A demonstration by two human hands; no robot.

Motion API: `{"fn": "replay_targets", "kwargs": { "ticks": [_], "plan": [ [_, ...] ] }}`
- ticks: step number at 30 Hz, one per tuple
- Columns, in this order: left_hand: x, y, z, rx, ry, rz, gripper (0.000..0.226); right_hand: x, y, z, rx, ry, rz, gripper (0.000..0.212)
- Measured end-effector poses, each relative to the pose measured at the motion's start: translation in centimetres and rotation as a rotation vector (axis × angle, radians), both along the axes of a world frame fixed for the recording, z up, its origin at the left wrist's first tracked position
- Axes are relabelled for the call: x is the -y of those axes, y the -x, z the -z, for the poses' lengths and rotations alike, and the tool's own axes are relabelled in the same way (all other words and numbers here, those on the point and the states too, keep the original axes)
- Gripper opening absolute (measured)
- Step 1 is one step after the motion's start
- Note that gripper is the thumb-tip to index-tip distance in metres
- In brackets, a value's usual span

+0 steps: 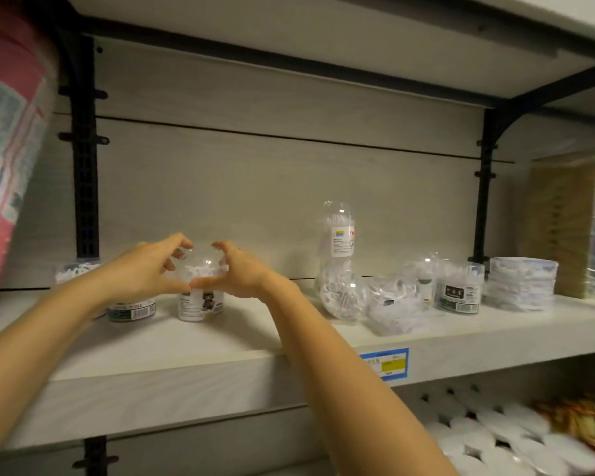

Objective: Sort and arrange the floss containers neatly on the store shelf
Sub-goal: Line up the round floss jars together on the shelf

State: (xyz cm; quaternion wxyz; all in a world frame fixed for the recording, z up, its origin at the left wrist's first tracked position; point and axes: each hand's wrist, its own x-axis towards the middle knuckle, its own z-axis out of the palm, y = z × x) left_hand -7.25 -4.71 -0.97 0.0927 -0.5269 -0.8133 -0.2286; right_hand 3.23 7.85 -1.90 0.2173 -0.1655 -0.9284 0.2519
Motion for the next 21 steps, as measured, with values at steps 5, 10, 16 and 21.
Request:
{"fn": "replay_targets", "kwargs": {
  "ticks": [5, 10, 16, 21],
  "plan": [
    [0.5, -4.6, -0.3, -0.375, -0.283, -0.015, 0.072, -0.4, -7.3, -1.0, -0.123, -0.315, 0.041, 0.077],
    [-2.6, -11.3, 0.9, -0.453, -0.207, 0.331, 0.053, -5.9, -17.1, -0.8, -0.139, -0.510, 0.251, 0.038],
    [-10.5, -14.6, 2.3, -0.516, 0.009, 0.309, 0.085, -11.5, -19.8, 0.0, 0.034, -0.513, 0.185, 0.044],
    [-13.1, -15.2, 2.2, -0.542, 0.104, 0.292, 0.076, -13.5, -22.1, 0.1, -0.124, -0.552, 0.063, 0.040]
  ]
}}
